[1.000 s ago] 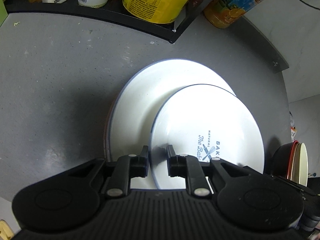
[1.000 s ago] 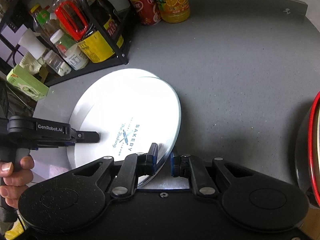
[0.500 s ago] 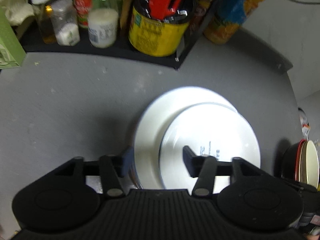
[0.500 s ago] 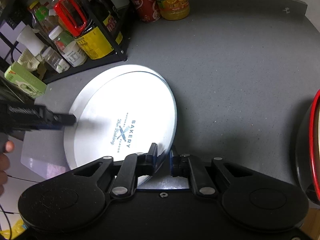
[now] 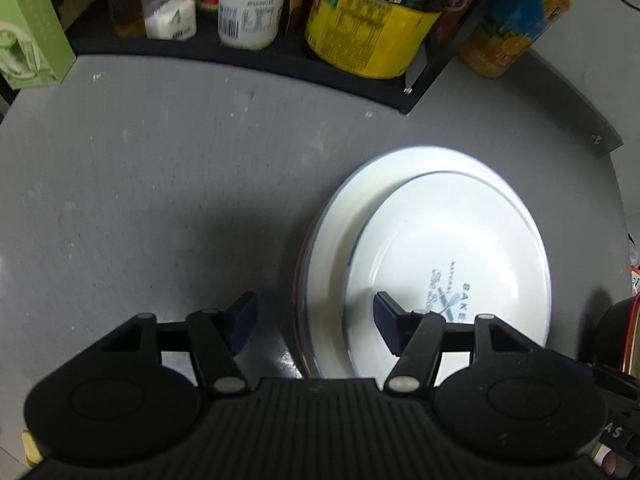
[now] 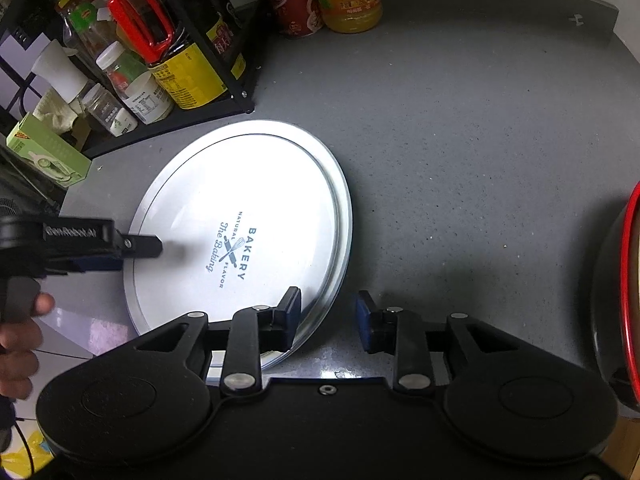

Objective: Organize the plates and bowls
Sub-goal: 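Withdraw the right gripper from the plate stack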

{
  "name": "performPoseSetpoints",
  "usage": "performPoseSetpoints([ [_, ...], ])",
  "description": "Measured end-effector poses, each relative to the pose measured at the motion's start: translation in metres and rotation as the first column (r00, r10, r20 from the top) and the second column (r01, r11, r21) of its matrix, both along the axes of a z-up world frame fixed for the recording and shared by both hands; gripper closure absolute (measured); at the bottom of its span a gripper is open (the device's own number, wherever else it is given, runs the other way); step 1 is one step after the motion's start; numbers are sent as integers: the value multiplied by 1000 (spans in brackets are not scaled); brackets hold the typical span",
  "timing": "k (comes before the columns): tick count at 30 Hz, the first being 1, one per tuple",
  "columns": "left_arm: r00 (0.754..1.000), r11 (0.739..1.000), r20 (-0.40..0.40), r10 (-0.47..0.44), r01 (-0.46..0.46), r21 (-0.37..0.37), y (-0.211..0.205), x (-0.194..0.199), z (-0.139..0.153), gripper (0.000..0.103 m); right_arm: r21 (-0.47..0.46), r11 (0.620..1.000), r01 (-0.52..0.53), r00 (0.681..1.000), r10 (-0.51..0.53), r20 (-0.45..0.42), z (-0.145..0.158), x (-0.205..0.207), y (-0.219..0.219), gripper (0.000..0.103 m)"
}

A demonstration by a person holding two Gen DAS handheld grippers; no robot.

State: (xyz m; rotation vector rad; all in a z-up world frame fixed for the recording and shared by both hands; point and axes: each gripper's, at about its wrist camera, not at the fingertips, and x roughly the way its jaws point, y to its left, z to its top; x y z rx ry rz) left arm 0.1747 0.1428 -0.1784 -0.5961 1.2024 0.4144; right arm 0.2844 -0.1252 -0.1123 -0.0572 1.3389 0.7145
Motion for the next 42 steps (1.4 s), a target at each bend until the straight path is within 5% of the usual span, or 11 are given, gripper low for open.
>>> performPoseSetpoints([
  [16,992,994,83,-98,102,-47,17,-8,-7,45,-14,991,136,990,-136,29,1,-14,2,71],
  [24,971,974,77,-227,227,15,4,-3,2,41,-10,984,178,983,-178,42,10,-28,0,70],
  [27,964,968,89,-252,249,37,-5,-5,9,36,16,983,185,981,-185,62,22,-34,-5,48],
  [32,964,967,83,-253,249,57,-19,-9,15,29,46,985,164,980,-168,106,35,-37,-7,42],
  [36,964,966,84,-250,244,81,-32,-11,21,24,78,983,168,973,-178,147,46,-36,-18,23],
  [42,967,968,103,-234,222,114,-57,-11,34,17,86,981,175,968,-187,169,57,-41,-46,15],
])
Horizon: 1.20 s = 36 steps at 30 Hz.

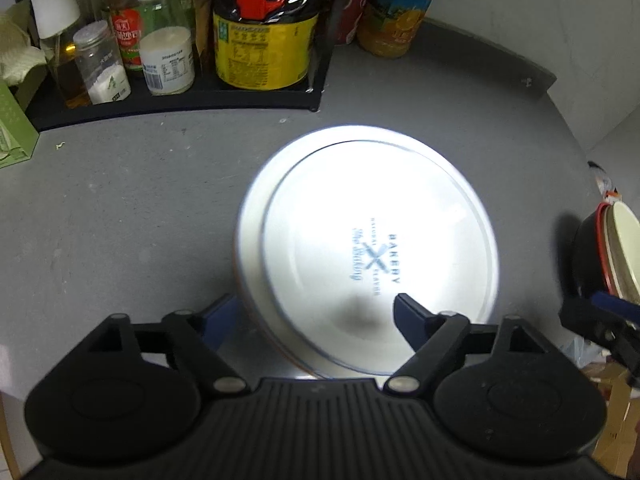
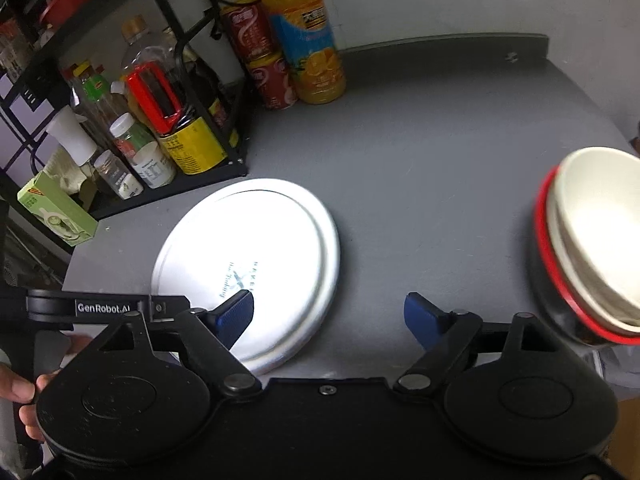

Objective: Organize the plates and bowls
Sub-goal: 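Withdraw the right gripper from the plate stack, then move the right gripper to the red-and-black bowl stack and grasp its rim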

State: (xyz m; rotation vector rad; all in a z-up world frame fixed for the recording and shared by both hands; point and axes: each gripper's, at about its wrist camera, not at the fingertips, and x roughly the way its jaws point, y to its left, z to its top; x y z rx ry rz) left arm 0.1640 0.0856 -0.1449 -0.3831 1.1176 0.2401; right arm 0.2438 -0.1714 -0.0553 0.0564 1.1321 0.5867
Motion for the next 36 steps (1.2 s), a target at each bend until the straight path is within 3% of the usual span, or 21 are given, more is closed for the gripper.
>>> performPoseSetpoints([
  [10,999,1000,42,1,-1,4,-57,-1,17,16,22,1000,14,998,-16,64,27,-5,-57,11],
  [21,996,1000,94,6,-7,7,-117,0,35,0,28,999,29,994,-32,100,41,-3,-112,6],
  [24,995,1000,99,2,-3,10,-131,3,35,0,-1,999,34,991,-33,133,42,0,-123,5],
  [36,992,1000,126,0,0,-2,-178,16,37,0,32,994,108,988,-111,106,28,10,-177,0],
])
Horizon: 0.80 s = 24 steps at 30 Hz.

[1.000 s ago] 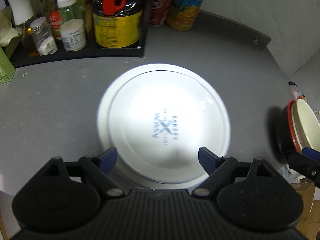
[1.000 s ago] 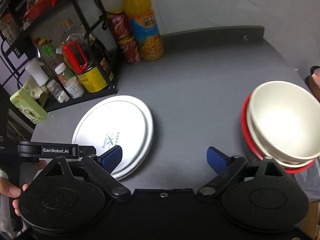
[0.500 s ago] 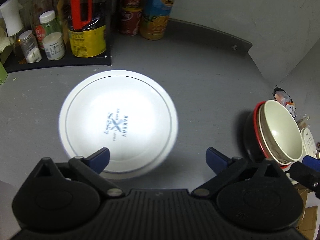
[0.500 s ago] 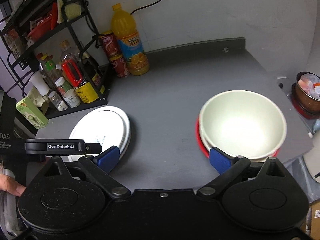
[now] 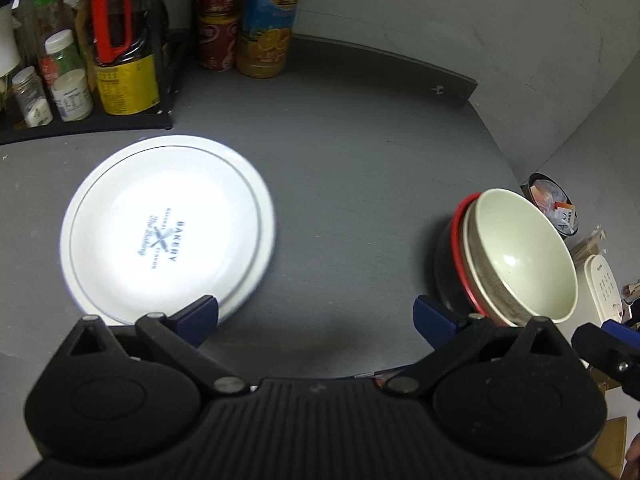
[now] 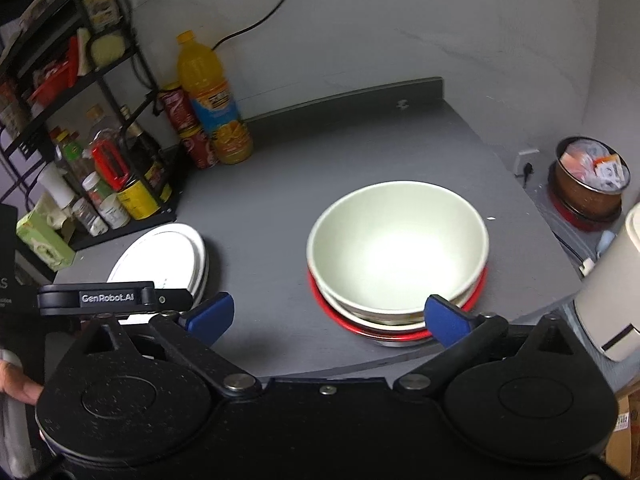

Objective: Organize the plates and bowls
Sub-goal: 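Move the right gripper to the red-and-black bowl stack and grasp its rim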

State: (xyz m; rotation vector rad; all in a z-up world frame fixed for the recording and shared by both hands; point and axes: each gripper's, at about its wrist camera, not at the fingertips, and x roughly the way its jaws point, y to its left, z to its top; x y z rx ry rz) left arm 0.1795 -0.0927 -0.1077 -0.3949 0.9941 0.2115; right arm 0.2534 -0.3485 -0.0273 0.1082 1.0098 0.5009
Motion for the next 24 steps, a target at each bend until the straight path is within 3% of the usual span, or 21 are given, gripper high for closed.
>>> performPoseSetpoints([
  [15,999,999,-7,-41,41,-7,-46,40,1,1,65,985,162,984,-157,-82,-27,22,-57,1],
  [24,996,995,-3,-85,84,-60,-66,73,-8,3,124,959,253,957,-230,-175,-53,42,-73,12],
])
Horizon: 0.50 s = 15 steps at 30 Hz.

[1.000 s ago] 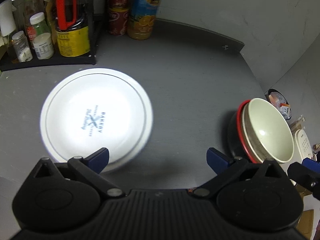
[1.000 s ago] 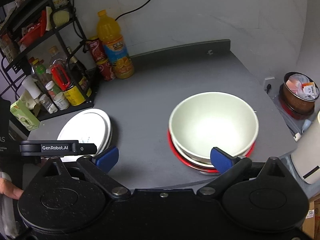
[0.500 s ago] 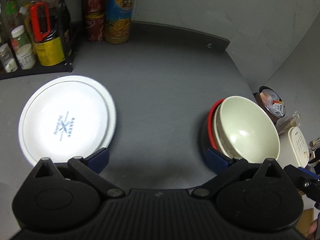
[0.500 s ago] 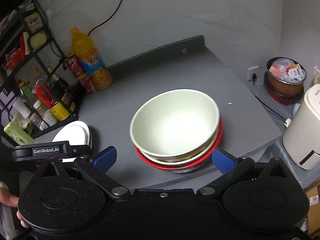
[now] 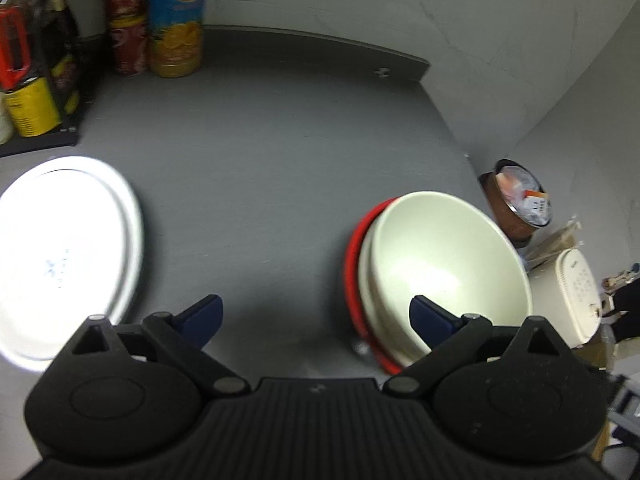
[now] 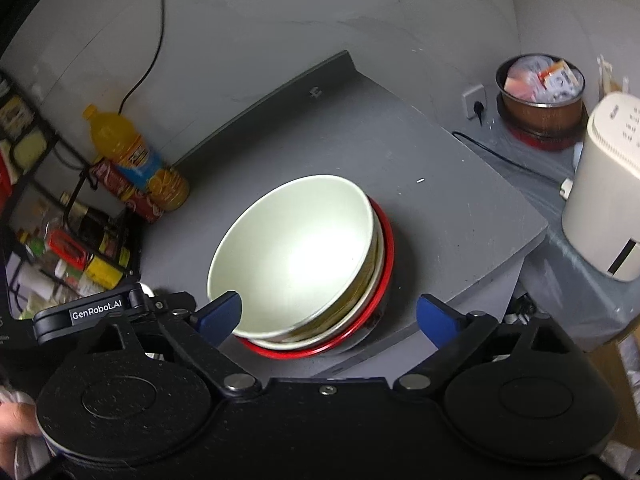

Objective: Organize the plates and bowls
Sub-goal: 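Move the right gripper to the red-and-black bowl stack and grasp its rim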

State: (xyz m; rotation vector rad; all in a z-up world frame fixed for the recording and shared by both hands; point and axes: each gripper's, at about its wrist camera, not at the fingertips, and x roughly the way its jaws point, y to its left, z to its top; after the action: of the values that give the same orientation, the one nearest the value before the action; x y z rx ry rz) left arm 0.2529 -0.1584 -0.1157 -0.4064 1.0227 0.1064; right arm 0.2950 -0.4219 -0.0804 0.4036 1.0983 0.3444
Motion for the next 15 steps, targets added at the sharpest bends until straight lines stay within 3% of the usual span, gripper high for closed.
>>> performPoseSetpoints([
  [5,1000,999,-9,-8,7,-35,-7,17,-8,6,14,1000,16,999,-15,-50,-16,10,-1,20],
  [15,998,992,-65,-23,15,-127,-18,45,-34,25,20,999,46,990,-43,-136,-42,25,5,34],
])
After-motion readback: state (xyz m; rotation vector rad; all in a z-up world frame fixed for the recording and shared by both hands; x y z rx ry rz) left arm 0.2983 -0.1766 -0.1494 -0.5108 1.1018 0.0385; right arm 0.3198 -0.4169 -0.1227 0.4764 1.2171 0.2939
